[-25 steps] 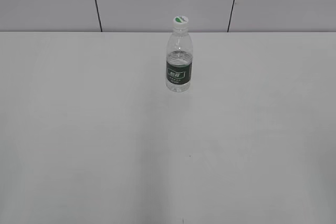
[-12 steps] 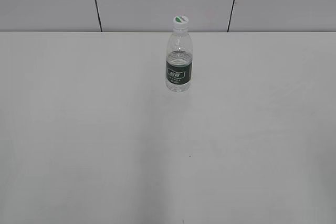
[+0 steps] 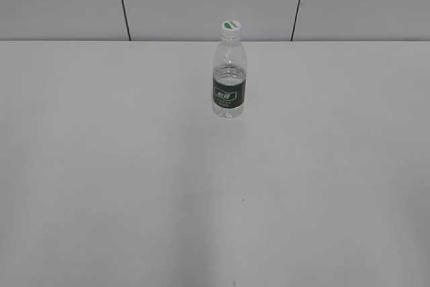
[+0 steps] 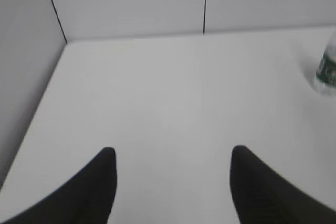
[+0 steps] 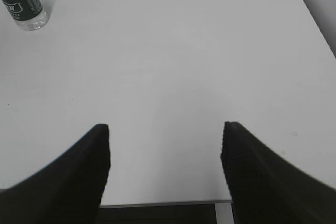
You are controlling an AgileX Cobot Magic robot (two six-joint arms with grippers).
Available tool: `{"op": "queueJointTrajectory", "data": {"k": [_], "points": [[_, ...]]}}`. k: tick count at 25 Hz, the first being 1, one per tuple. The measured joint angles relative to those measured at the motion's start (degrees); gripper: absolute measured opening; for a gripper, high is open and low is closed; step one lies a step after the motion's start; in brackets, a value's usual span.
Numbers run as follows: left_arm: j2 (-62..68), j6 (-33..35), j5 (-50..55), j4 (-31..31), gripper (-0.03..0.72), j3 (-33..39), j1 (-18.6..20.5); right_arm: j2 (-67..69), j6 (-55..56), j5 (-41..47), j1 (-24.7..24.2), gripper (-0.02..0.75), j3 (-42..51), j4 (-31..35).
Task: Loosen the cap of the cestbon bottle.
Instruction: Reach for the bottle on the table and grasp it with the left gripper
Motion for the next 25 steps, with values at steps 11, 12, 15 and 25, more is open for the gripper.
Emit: {"op": "queueJointTrajectory", "data": {"k": [11,12,15,25], "points": [[30.3,0.1,-44.1,-4.6,0.416,-0.4,0.0,0.0,0.0,0.0,0.0,0.515,0.0,0.0],[34.0,0.1,-47.1,-4.8,0.416,-0.4,0.0,0.0,0.0,0.0,0.0,0.515,0.0,0.0],[45.7,0.1,-55.2,-5.5,0.416,-0.4,0.0,0.0,0.0,0.0,0.0,0.515,0.0,0.0],[74.0,0.0,-76.7,4.3,0.416,-0.4,-9.5,0.0,0.0,0.0,0.0,0.515,0.0,0.0]]}}
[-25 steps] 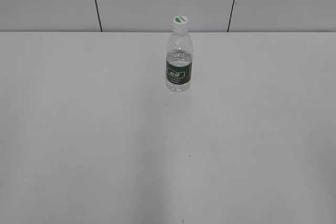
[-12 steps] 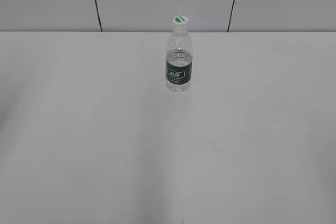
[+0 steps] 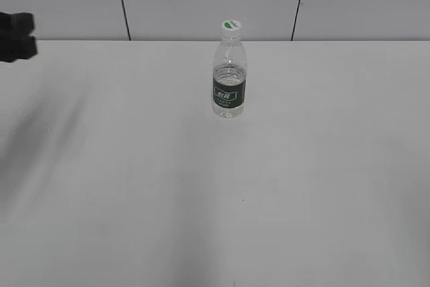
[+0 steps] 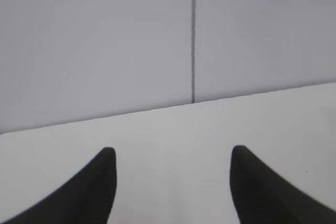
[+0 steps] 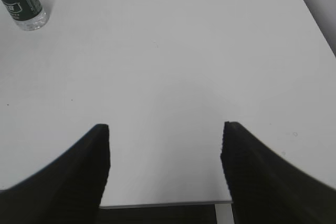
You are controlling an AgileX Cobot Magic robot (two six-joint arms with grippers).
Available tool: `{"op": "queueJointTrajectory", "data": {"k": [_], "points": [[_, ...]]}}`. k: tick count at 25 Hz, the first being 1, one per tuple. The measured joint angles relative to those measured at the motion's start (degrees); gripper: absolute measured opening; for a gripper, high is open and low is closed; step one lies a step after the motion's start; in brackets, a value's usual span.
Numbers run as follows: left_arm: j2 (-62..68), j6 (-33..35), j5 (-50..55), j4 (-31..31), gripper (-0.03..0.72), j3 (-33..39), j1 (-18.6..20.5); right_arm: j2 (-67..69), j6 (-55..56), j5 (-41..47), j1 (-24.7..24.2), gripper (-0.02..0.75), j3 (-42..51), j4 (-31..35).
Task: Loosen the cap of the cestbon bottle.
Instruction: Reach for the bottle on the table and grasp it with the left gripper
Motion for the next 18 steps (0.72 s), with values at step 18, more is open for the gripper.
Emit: {"op": "queueJointTrajectory", "data": {"k": [18], "points": [[30.8,-19.2,-38.8,31.5,0.416,-0.1,-6.8,0.0,0.2,0.0,0.0,0.515,0.0,0.0]]}}
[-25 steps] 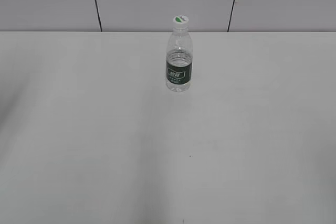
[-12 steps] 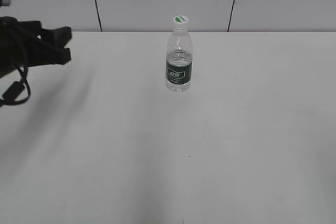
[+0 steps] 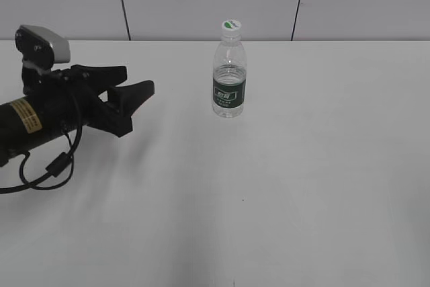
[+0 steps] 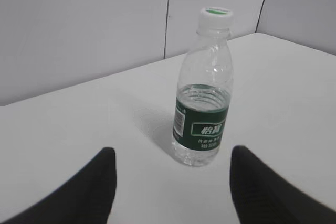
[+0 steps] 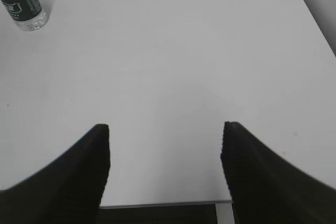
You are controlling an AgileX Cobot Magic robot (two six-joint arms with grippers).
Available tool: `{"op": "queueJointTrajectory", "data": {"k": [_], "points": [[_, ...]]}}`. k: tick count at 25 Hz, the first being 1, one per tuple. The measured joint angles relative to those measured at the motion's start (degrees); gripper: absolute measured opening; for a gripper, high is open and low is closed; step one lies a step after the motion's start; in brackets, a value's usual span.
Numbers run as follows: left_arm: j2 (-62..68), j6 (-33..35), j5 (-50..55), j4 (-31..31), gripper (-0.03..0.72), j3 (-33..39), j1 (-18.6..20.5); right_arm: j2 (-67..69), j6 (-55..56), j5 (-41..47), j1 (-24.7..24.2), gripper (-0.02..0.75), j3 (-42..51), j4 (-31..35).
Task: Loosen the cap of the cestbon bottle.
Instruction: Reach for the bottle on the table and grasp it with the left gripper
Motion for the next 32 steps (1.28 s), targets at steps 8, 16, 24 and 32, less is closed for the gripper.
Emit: {"op": "queueJointTrajectory", "data": {"k": [8,16,24,32], "points": [[3.9,0.3,-4.0,0.4,0.416,-0.1,0.0,0.0,0.1,0.0,0.0,0.515,0.0,0.0],[8.7,-0.9,-0.9,2.2,0.478,-9.4,-0.3,0.0,0.1,0.0,0.0,0.515,0.0,0.0],[16.6,-2.9,5.2,5.5,0.575,-20.2,-3.6,0.0,0.1,0.0,0.0,0.515,0.0,-0.1],[22.9,-12.1,5.7,18.5,0.582,-31.2,-4.0,0.0,0.2,0.0,0.0,0.515,0.0,-0.1]]}}
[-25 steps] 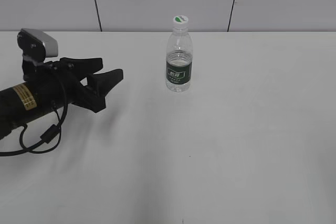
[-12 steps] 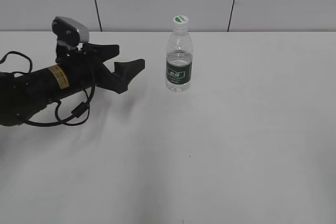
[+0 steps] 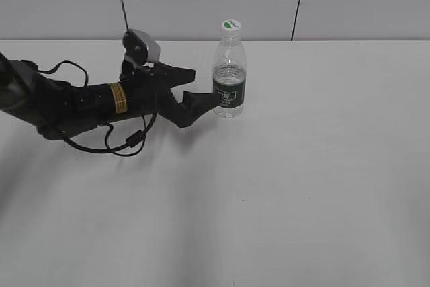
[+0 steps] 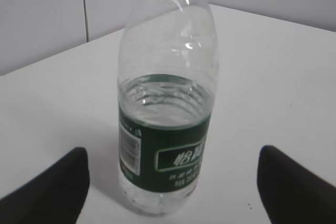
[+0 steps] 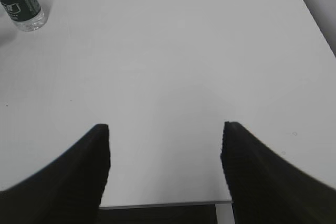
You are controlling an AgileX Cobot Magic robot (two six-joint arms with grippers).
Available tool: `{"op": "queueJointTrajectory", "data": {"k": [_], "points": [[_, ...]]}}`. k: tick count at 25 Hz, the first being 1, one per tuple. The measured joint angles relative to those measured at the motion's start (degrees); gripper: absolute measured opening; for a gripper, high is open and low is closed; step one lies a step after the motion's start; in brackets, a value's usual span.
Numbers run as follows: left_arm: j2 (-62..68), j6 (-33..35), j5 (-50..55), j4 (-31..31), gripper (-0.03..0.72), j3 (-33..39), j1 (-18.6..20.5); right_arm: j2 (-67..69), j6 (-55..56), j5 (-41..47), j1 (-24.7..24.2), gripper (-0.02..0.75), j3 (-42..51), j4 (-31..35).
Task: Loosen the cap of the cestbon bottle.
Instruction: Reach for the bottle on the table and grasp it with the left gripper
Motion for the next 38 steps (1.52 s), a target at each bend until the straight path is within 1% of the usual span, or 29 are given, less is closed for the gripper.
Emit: {"op": "queueJointTrajectory", "data": {"k": [6,10,13,19,26,31,38], "points": [[5.2,-5.1,0.0,5.3,0.583,-9.2,0.0,0.0,0.1,0.0,0.0,0.515,0.0,0.0],[8.0,-8.5,-0.1,9.0,0.583,-14.4,0.0,0.0,0.1,0.0,0.0,0.515,0.0,-0.1],[9.9,-10.4,-1.1,10.3,0.583,-17.0,0.0,0.0,0.5,0.0,0.0,0.515,0.0,-0.3],[11.5,-12.3,-2.2,10.8,0.583,-20.4,-0.5,0.0,0.7,0.0,0.0,0.515,0.0,-0.5],[13.9,-12.3,-2.2,10.6,0.583,-24.4,-3.3,0.0,0.8,0.0,0.0,0.515,0.0,-0.5],[14.4,-12.3,-0.6,10.5,0.582,-24.7,-3.7,0.0,0.9,0.0,0.0,0.515,0.0,-0.5],[14.5,-12.5,-0.3,10.5,0.562,-24.7,-3.7,0.0,0.9,0.0,0.0,0.515,0.0,-0.5]]}}
